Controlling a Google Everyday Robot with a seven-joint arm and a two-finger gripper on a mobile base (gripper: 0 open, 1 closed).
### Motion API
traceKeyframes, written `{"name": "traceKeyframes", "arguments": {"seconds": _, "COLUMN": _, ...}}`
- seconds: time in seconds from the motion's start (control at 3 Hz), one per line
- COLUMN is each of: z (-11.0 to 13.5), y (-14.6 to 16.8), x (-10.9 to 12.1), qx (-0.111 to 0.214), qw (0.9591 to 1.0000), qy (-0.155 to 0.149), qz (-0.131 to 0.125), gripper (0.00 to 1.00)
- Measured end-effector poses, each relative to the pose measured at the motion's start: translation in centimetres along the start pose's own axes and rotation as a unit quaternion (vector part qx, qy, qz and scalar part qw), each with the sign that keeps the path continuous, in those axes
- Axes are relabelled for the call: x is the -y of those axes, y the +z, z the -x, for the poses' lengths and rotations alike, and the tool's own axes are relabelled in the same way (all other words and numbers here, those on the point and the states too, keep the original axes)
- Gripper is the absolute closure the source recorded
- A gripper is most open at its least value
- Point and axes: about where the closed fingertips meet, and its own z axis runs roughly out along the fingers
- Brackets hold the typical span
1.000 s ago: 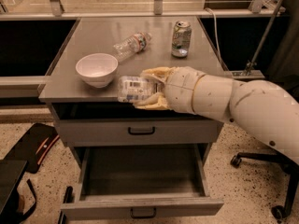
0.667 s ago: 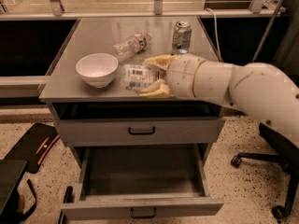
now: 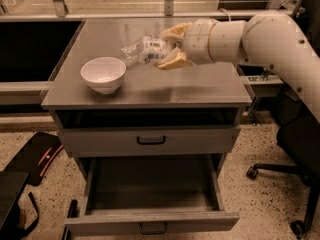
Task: Pick blue plastic bottle from middle drawer and place on counter
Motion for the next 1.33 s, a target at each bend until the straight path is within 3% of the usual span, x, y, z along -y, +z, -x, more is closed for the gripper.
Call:
{"name": "traceKeyframes", "arguments": {"seconds": 0.33, "z": -2.3, "y": -0.1, "x": 1.7, "qx": -0.024, "qw": 0.9988, "qy": 0.001, "qz": 0.042, "gripper": 1.0}}
{"name": "traceKeyframes", "arguments": {"seconds": 0.67, "z": -3.5, "y": -1.4, "x": 0.3, "qx": -0.039, "qw": 0.9946, "qy": 0.009, "qz": 0.095, "gripper": 1.0}}
{"name": "traceKeyframes", "arguments": {"seconds": 1.0, "z": -4.4, "y": -2.4, "x": -3.2, "qx": -0.041, "qw": 0.9888, "qy": 0.031, "qz": 0.14, "gripper": 1.0}}
{"name": "traceKeyframes", "arguments": {"seconds": 1.33, "z": -5.9, "y": -1.1, "x": -7.1, "qx": -0.026, "qw": 0.9855, "qy": 0.059, "qz": 0.157, "gripper": 1.0}}
